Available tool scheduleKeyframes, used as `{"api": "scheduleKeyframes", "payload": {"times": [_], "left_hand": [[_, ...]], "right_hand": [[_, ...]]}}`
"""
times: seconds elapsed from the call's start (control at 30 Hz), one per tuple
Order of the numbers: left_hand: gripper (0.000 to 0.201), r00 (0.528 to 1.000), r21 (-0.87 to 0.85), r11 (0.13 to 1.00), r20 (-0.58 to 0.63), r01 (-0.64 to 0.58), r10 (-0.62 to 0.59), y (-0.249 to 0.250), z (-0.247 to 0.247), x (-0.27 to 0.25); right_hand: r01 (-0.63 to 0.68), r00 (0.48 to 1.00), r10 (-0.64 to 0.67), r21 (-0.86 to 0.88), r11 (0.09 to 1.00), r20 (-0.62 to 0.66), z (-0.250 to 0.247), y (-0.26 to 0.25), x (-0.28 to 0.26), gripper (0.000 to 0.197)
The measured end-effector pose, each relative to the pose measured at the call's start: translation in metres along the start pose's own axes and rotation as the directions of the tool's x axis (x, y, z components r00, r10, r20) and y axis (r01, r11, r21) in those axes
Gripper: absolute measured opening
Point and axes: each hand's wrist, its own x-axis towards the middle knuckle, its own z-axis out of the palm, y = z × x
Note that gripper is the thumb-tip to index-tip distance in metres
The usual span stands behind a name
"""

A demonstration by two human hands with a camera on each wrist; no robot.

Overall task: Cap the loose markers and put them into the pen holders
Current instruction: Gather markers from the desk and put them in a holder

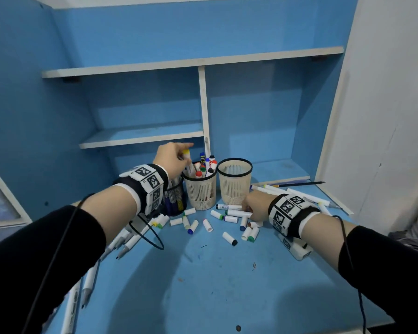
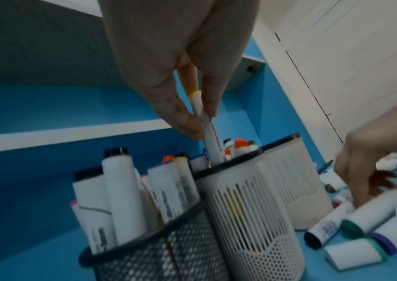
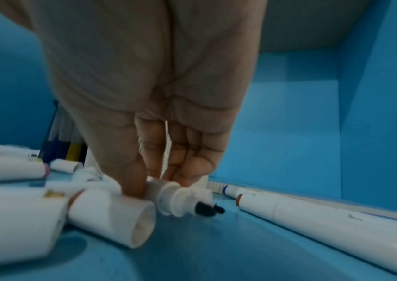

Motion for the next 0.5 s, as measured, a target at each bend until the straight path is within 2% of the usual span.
{"api": "scheduleKeyframes", "payload": {"times": [0.1,0.23,0.4,0.5], "left_hand": [[0.026,0.998,0.018,0.999,-0.047,0.040,-0.040,-0.007,0.010,0.000],[0.023,0.995,0.167,0.985,0.083,0.040,-0.055,-0.019,0.024,0.002],[0.034,0.977,0.311,0.950,0.205,-0.015,-0.052,-0.015,0.030,0.000],[0.041,0.991,0.300,0.953,0.136,-0.046,0.005,-0.010,0.031,-0.011]], "right_hand": [[-0.025,0.996,0.036,0.120,0.992,-0.086,-0.004,0.005,-0.009,0.035],[-0.006,0.965,0.101,0.365,0.931,-0.241,-0.011,0.011,-0.025,0.027],[0.066,0.913,0.221,0.659,0.749,-0.343,-0.019,0.013,-0.055,0.022],[0.124,0.874,0.321,0.807,0.577,-0.364,-0.022,0.017,-0.071,0.022]]}}
